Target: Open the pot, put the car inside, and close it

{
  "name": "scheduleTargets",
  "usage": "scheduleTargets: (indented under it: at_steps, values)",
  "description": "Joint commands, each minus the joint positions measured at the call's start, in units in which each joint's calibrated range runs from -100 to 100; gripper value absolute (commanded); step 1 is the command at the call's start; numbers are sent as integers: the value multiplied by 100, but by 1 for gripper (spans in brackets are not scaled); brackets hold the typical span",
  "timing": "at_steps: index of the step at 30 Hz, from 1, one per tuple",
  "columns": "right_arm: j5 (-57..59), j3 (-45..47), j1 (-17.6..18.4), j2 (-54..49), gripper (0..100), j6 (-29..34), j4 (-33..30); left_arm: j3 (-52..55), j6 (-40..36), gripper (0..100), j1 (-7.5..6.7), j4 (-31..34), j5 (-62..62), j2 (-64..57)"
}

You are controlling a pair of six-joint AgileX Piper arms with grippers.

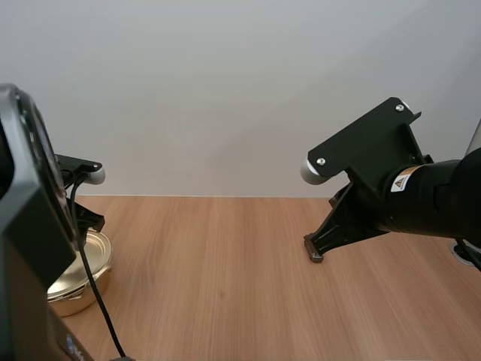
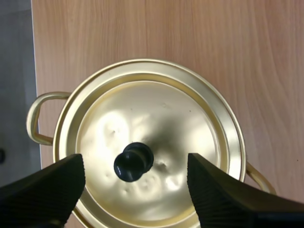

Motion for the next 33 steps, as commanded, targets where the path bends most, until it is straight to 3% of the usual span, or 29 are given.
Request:
scheduleTargets:
  at_steps: [1,13,15,17,23,33]
  values:
    - [26,8,-1,0,0,-3,-3,-13,-5,100,-1,1,-129,50]
    - [80,8,-1,0,0,-3,-3,-29,-72,99,-1,259,-305,582]
    - [80,8,-1,0,0,-3,-3,-29,-79,90,-1,342,-340,582]
    - [80,8,-1,0,0,-3,-3,-29,-79,72,8,375,-352,582]
    - [96,8,-1,0,0,-3,-3,-29,-121,0,8,357,-336,582]
    - [37,8,-1,0,0,-3,-3,-179,74,0,8,-85,144,582]
